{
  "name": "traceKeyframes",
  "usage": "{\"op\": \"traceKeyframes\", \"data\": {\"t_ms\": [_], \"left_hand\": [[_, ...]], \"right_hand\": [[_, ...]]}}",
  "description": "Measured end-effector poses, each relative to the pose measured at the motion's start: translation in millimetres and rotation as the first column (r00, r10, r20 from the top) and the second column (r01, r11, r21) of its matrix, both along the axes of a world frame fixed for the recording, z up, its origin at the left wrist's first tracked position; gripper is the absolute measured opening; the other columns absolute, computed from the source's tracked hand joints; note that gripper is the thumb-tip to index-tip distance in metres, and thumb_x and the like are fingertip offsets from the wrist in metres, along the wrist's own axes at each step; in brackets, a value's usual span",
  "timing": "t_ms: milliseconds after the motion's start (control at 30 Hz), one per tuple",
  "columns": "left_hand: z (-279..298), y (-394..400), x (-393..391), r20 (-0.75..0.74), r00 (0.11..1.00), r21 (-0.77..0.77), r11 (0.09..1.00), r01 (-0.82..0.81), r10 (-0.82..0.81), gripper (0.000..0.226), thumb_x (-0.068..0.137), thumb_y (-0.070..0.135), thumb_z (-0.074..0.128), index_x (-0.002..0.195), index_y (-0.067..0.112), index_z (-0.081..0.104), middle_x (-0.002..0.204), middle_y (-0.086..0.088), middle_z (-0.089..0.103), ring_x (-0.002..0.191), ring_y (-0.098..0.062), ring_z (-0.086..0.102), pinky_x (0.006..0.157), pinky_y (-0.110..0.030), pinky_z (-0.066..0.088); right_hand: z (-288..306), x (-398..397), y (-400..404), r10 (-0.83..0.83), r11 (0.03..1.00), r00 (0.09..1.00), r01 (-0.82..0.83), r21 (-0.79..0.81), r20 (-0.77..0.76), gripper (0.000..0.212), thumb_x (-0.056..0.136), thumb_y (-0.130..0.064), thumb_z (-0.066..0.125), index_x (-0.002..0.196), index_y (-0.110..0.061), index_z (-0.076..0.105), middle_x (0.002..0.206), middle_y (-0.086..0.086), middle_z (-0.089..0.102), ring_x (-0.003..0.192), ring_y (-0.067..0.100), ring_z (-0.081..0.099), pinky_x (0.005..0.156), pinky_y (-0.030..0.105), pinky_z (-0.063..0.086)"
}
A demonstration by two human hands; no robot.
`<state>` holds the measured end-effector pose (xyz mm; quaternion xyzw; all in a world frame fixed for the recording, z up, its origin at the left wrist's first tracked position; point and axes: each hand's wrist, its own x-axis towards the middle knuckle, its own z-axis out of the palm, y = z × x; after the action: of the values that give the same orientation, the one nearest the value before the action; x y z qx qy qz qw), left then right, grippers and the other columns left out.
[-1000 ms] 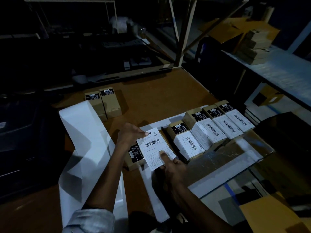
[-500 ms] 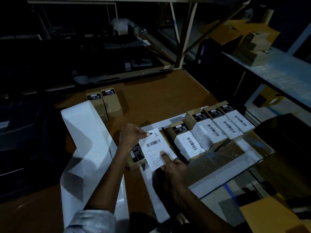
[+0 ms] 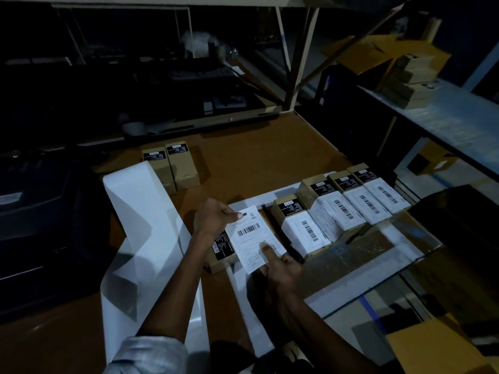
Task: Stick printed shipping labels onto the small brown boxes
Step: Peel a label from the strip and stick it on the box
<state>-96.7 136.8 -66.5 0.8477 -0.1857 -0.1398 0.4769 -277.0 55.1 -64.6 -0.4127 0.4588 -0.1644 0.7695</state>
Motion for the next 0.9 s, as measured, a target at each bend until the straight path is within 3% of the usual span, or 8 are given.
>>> {"op": "traceKeyframes", "data": {"t_ms": [167,300,400,567,667,767,900], "left_hand": [[-2.8,0.7,-0.4,0.037,0.999,-0.006,1.000,0.015,-0.015,0.013,0.073,0.027,0.088,0.076,0.016,0.081,0.075,0.006,0.075,0.069,-0.010,0.067,0.063,-0.029,0.049],[-4.1,0.7,-1.6,0.004,1.000,-0.040,0.999,0.004,-0.003,0.014,0.071,0.019,0.088,0.078,0.010,0.080,0.080,-0.001,0.076,0.071,-0.011,0.067,0.064,-0.026,0.046],[-4.9,0.8,-2.3,-0.001,1.000,-0.055,0.998,-0.001,0.001,0.015,0.070,0.018,0.089,0.077,0.009,0.080,0.079,-0.001,0.075,0.073,-0.015,0.069,0.067,-0.030,0.050],[-8.9,1.8,-2.2,-0.046,0.999,-0.080,0.997,0.004,-0.007,0.014,0.071,0.021,0.089,0.072,0.012,0.079,0.075,0.001,0.075,0.072,-0.018,0.070,0.068,-0.039,0.052],[-11.3,4.5,-6.9,0.003,1.000,-0.080,0.996,0.025,-0.024,0.018,0.074,0.027,0.088,0.078,0.011,0.080,0.079,0.002,0.076,0.072,-0.016,0.070,0.066,-0.037,0.051],[-10.9,5.1,-13.6,0.053,0.999,-0.044,0.999,0.005,-0.003,0.026,0.076,0.034,0.085,0.088,0.011,0.081,0.089,0.002,0.076,0.079,-0.014,0.069,0.068,-0.039,0.053],[-14.2,5.8,-22.7,0.146,0.989,0.104,0.994,-0.013,-0.002,0.035,0.084,0.051,0.074,0.103,0.021,0.076,0.100,0.004,0.076,0.082,-0.011,0.069,0.068,-0.038,0.057]], "right_hand": [[-3.3,0.6,-0.4,-0.004,1.000,1.000,0.004,-0.002,-0.002,0.017,0.083,-0.005,0.078,0.093,0.004,0.068,0.085,0.016,0.077,0.068,0.019,0.076,0.052,0.023,0.057],[-7.7,2.3,-2.7,0.008,1.000,1.000,-0.008,0.016,-0.002,0.016,0.083,-0.005,0.077,0.091,0.004,0.066,0.072,0.008,0.076,0.064,0.017,0.075,0.050,0.023,0.056],[-10.9,3.6,-3.1,0.003,1.000,1.000,-0.003,-0.001,-0.001,0.013,0.083,-0.003,0.077,0.088,0.002,0.066,0.076,0.011,0.077,0.064,0.018,0.075,0.050,0.023,0.056],[-23.3,6.5,-7.1,0.013,1.000,1.000,-0.013,-0.011,-0.019,0.018,0.080,-0.005,0.080,0.092,0.003,0.070,0.088,0.017,0.077,0.077,0.025,0.077,0.066,0.035,0.060],[-29.4,7.8,-9.0,0.014,0.999,0.999,-0.016,-0.041,-0.047,0.017,0.079,-0.006,0.081,0.091,0.001,0.071,0.089,0.016,0.077,0.081,0.027,0.076,0.073,0.039,0.060],[-30.8,7.2,-11.4,0.048,0.995,0.997,-0.053,-0.087,-0.063,0.016,0.080,-0.007,0.081,0.090,-0.001,0.071,0.090,0.014,0.077,0.081,0.025,0.077,0.070,0.035,0.061],[-29.9,4.7,-16.7,0.112,0.980,0.987,-0.128,-0.153,-0.112,0.019,0.080,-0.009,0.081,0.094,-0.002,0.070,0.092,0.013,0.077,0.081,0.023,0.077,0.077,0.042,0.063]]}}
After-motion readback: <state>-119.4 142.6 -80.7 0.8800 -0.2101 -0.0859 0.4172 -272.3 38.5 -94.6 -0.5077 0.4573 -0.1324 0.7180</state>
